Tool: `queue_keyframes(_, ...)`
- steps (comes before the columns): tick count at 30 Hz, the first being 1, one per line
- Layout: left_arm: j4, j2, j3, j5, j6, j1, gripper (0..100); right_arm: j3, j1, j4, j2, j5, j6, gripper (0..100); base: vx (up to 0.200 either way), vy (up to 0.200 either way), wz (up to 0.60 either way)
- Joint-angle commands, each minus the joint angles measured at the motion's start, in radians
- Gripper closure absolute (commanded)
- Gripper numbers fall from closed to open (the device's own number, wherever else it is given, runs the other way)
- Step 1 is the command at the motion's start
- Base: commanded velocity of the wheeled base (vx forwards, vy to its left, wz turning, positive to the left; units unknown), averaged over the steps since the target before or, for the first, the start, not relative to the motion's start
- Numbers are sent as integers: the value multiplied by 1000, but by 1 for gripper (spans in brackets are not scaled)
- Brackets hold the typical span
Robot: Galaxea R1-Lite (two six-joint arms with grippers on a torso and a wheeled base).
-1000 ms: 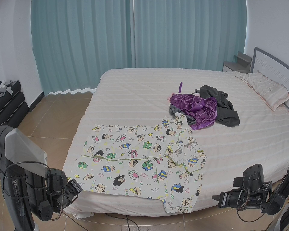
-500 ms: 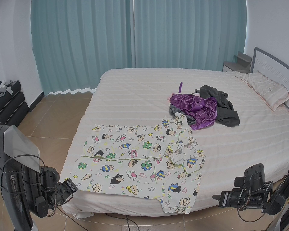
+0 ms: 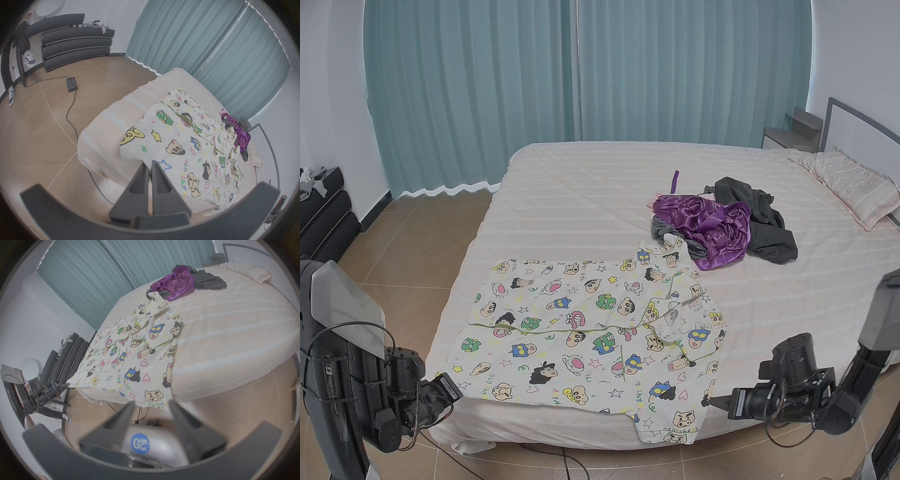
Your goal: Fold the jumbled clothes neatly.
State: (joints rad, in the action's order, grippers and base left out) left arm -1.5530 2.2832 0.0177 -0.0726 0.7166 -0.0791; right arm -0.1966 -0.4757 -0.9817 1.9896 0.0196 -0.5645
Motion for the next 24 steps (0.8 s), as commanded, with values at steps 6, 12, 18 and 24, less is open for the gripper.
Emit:
queue_keyframes(6, -18, 25, 22, -1, 29, -10, 100, -409, 80, 195, 327, 0, 54, 0, 0, 0, 0)
queue_keyframes(12, -18, 33, 36, -3, 32, -22, 100, -529, 83, 287, 357, 0, 55, 0, 0, 0, 0)
queue_keyframes(18, -18, 33, 36, -4, 32, -24, 100, -596, 83, 339, 391, -1, 63, 100, 0, 0, 0)
queue_keyframes(24, -18, 32, 38, -4, 32, -24, 100, -641, 105, 342, 388, -3, 81, 100, 0, 0, 0)
